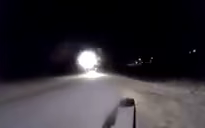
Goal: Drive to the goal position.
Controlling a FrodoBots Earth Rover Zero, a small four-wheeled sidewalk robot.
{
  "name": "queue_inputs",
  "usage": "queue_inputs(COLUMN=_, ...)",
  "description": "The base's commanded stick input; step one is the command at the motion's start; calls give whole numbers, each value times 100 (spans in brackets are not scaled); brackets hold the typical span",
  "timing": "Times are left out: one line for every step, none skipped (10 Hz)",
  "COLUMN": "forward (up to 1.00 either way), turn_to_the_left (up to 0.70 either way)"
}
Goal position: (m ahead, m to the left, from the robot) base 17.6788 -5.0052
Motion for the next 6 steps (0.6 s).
queue_inputs(forward=100, turn_to_the_left=6)
queue_inputs(forward=100, turn_to_the_left=0)
queue_inputs(forward=100, turn_to_the_left=0)
queue_inputs(forward=100, turn_to_the_left=0)
queue_inputs(forward=100, turn_to_the_left=26)
queue_inputs(forward=100, turn_to_the_left=29)
